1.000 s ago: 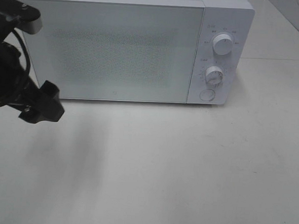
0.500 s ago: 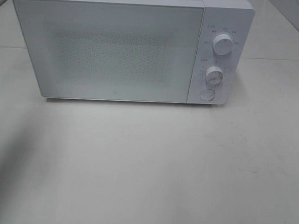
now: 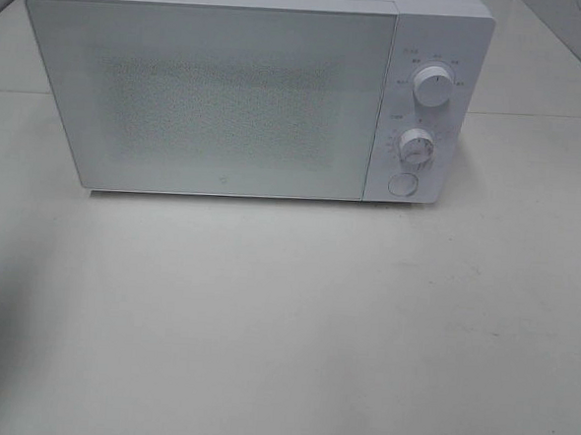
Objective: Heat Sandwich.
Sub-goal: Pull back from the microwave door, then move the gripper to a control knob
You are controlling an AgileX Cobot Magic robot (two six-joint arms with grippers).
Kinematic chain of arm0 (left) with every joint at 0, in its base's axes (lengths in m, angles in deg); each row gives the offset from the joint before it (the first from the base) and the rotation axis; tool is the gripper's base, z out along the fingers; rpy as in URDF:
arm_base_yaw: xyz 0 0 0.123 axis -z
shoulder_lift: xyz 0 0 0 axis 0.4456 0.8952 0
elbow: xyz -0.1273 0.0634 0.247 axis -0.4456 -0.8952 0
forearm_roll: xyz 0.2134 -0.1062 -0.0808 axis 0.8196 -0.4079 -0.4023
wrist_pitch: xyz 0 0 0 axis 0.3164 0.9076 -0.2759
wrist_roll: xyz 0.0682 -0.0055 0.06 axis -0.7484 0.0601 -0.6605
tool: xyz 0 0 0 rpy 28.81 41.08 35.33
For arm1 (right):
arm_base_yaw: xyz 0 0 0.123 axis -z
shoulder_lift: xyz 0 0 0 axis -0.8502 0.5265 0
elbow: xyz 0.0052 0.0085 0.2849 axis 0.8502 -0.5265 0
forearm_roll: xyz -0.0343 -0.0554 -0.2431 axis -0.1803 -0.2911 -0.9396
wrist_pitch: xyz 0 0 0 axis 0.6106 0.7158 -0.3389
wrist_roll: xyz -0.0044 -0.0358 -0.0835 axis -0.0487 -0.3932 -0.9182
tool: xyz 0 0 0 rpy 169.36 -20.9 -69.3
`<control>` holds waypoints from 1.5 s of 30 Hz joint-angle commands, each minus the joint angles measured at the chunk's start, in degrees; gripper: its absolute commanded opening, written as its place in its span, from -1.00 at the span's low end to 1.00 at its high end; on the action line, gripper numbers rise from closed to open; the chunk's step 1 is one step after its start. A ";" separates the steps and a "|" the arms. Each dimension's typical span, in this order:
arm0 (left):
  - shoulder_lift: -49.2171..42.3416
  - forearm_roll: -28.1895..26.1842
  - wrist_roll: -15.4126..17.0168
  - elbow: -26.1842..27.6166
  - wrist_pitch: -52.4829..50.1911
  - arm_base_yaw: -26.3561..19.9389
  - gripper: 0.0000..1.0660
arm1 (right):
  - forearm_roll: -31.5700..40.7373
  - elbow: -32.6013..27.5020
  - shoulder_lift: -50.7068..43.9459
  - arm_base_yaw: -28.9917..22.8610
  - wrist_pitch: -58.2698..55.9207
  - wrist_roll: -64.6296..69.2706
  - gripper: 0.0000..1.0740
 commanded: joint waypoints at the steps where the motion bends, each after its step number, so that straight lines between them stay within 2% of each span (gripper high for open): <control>1: -3.15 0.29 0.17 -1.20 1.66 -0.23 0.87 | -0.06 0.00 -1.55 0.29 0.40 0.06 0.42; 9: -18.22 0.80 0.17 -10.49 4.35 -0.23 0.87 | -0.06 0.00 -1.55 0.29 0.40 0.06 0.42; 22: -39.88 0.63 0.17 -18.16 11.86 -0.23 0.87 | -0.06 0.00 -1.55 0.29 0.40 0.06 0.42; 30: -50.71 0.69 0.11 -17.99 10.54 -0.23 0.87 | -0.06 0.00 -1.55 0.29 0.40 0.06 0.42; 34: -55.69 0.69 0.11 -18.79 5.84 -0.23 0.87 | -0.06 0.00 -1.55 0.29 0.40 0.06 0.42; 35: -58.10 0.63 0.11 -20.28 1.43 -0.23 0.87 | -0.06 0.00 -1.55 0.29 0.40 0.06 0.42; 39: -59.87 -0.29 -1.95 -20.74 1.89 -0.23 0.87 | -0.06 0.00 -1.49 0.29 0.40 0.06 0.42; 42: -60.62 -3.90 -7.85 -20.86 1.78 -0.23 0.87 | -0.06 0.00 -1.49 0.29 0.40 0.06 0.42; 45: -60.79 -6.70 -9.80 -20.86 1.78 -0.23 0.87 | -0.06 0.00 -1.49 0.29 0.40 0.06 0.42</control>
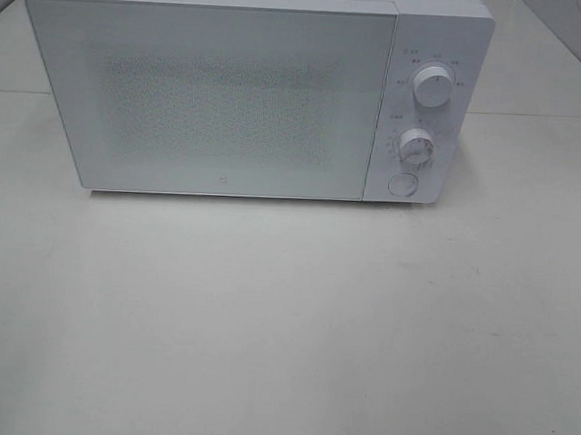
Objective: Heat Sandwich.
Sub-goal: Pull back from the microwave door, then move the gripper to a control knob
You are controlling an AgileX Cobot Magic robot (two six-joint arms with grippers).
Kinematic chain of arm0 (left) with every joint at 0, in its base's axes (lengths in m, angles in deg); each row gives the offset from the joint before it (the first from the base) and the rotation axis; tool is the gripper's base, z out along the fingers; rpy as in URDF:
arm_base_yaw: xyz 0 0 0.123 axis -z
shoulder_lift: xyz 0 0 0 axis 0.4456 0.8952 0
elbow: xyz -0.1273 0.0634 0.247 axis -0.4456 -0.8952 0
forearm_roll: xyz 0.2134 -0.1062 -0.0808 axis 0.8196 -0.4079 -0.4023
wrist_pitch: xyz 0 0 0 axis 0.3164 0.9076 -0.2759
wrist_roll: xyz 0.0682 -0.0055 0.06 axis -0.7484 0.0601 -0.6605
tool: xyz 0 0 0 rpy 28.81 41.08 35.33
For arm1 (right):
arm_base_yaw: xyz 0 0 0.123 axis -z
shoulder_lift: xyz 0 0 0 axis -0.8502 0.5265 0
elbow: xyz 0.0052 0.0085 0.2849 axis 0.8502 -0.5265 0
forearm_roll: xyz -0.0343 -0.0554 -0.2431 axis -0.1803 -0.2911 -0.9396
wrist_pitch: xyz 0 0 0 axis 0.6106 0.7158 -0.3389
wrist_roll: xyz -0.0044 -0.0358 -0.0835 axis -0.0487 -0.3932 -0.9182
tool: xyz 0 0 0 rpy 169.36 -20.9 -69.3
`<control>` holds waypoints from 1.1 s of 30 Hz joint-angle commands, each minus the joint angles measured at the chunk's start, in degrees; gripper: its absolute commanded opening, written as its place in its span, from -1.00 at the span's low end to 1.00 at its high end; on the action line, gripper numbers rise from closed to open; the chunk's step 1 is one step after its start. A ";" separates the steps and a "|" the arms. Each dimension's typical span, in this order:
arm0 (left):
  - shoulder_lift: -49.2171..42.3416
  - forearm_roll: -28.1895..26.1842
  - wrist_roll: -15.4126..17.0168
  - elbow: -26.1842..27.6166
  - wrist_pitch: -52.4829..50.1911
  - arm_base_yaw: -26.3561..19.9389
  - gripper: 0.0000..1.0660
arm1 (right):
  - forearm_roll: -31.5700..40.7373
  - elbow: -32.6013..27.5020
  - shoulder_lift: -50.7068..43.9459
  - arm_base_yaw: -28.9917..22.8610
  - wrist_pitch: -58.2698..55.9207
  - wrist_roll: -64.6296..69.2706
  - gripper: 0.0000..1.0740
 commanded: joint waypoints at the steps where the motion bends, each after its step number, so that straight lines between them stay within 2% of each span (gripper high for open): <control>1: -1.38 -3.09 -2.58 -0.17 -0.80 -0.23 0.87 | -0.06 0.00 -1.49 0.29 0.40 0.06 0.42; 7: -1.72 -3.04 -2.52 -0.17 -0.80 -0.63 0.87 | -0.06 0.00 -1.49 0.29 0.40 0.06 0.42; 13: -1.78 -3.04 -2.52 -0.17 -0.80 -4.24 0.87 | -0.06 0.00 -1.49 0.29 0.40 0.06 0.42; 33: -1.55 -3.04 -2.52 -0.17 -0.80 -4.24 0.87 | -0.06 0.00 -1.49 0.29 0.40 0.06 0.42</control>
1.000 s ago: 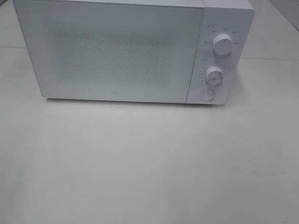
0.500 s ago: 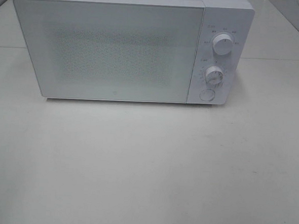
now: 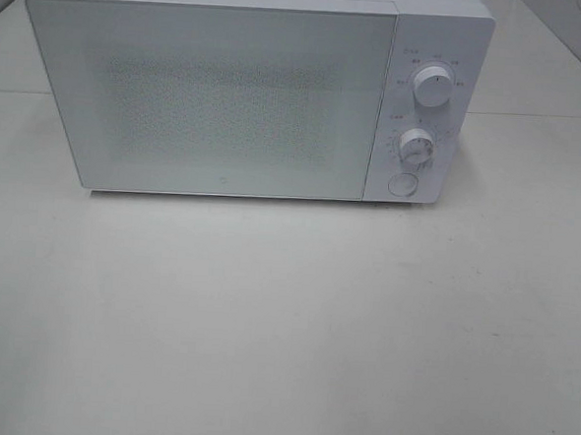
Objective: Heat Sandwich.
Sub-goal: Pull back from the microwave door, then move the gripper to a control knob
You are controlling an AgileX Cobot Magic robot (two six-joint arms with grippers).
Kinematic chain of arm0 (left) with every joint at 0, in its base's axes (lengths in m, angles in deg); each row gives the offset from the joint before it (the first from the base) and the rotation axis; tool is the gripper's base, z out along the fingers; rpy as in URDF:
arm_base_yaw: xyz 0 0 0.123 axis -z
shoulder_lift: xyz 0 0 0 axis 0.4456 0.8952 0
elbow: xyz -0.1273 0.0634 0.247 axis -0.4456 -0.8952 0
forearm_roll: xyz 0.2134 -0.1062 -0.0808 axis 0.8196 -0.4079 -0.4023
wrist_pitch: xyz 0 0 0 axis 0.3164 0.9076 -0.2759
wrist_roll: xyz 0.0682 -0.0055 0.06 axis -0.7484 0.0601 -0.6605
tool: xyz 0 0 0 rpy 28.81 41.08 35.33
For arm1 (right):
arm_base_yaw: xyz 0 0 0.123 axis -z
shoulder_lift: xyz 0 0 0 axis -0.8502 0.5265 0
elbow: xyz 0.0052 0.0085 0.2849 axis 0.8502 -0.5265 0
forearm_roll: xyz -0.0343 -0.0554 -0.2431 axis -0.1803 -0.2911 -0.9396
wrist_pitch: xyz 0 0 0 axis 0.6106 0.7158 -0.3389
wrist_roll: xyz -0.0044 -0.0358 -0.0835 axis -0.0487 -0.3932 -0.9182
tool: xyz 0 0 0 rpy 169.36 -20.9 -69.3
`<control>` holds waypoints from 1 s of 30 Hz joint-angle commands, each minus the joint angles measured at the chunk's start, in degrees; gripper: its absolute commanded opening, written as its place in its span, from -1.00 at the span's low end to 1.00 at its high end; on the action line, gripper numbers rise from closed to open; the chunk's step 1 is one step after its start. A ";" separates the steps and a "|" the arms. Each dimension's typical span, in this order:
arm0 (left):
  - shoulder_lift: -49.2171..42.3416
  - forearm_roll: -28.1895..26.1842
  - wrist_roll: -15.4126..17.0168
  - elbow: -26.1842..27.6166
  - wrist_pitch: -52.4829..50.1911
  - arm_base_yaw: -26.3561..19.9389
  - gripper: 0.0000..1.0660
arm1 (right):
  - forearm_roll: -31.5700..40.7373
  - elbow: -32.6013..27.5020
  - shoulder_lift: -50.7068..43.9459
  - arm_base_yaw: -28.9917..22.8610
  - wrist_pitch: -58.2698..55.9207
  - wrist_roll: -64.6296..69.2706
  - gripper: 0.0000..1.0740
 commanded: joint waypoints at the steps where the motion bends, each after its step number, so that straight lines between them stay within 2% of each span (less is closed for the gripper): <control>1: -1.55 -0.29 -0.11 -0.17 -0.46 -0.29 0.87 | -0.06 0.00 -1.49 0.29 0.40 0.06 0.42; 20: -1.55 -0.29 -0.11 -0.17 -0.46 -0.29 0.87 | 0.00 0.06 -1.49 0.29 0.52 0.06 0.42; 25: -1.55 -0.29 -0.11 -0.17 -0.46 -0.29 0.87 | 0.11 2.06 -0.52 0.29 0.86 0.06 0.42; 30: -1.55 -0.29 -0.11 -0.17 -0.46 -0.29 0.87 | 0.11 4.93 5.04 0.29 1.66 0.06 0.42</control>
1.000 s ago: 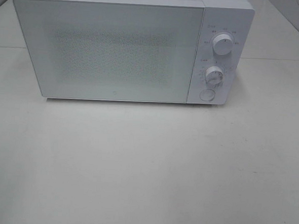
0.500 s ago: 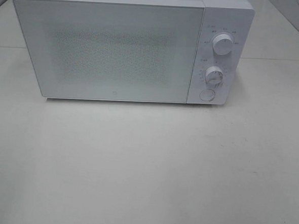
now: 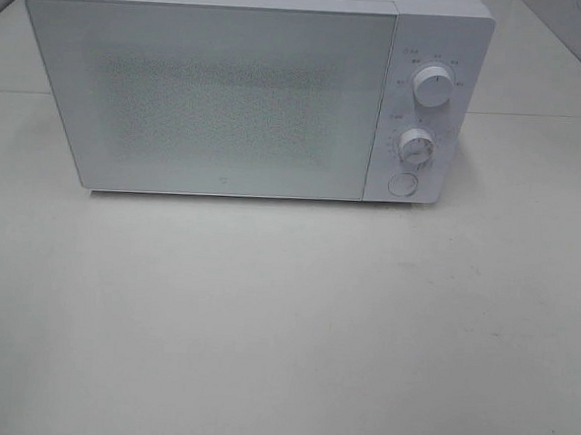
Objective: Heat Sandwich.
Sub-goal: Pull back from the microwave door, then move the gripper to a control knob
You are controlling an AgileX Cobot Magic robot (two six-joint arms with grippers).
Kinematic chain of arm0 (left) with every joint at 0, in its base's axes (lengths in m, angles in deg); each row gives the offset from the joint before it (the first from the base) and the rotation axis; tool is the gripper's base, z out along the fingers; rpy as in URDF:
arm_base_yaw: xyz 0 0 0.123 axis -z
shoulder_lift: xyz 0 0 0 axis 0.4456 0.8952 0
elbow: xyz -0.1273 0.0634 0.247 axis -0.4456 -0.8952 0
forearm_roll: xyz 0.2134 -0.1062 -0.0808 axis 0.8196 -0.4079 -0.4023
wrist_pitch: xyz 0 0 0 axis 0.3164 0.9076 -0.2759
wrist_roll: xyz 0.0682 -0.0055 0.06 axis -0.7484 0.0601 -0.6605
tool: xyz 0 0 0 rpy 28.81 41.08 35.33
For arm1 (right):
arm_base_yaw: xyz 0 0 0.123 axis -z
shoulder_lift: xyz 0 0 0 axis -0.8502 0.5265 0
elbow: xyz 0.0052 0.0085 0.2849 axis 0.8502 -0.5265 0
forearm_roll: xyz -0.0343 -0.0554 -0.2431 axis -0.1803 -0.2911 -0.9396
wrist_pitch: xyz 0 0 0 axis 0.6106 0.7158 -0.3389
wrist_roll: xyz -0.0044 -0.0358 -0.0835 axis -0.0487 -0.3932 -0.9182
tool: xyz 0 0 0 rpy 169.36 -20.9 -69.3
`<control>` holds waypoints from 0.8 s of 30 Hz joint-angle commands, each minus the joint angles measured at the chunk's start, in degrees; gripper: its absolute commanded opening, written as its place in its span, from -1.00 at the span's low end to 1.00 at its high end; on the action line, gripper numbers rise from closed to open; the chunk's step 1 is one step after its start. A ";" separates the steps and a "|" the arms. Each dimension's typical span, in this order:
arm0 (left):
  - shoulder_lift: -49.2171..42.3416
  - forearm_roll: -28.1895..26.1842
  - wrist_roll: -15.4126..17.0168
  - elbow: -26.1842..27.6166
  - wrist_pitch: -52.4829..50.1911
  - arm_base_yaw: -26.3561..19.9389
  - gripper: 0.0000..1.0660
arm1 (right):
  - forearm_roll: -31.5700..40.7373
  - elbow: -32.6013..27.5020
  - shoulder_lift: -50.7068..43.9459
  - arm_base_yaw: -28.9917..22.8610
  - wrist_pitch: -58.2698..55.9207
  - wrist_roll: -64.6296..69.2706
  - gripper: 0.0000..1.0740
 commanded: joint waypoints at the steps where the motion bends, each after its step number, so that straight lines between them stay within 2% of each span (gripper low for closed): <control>1: -1.55 -0.29 -0.11 -0.17 -0.46 -0.29 0.87 | 0.06 0.97 2.92 0.29 1.60 0.06 0.42; 24: -1.55 -0.29 -0.11 -0.17 -0.46 -0.29 0.87 | 0.06 0.92 21.43 0.29 19.37 2.64 0.42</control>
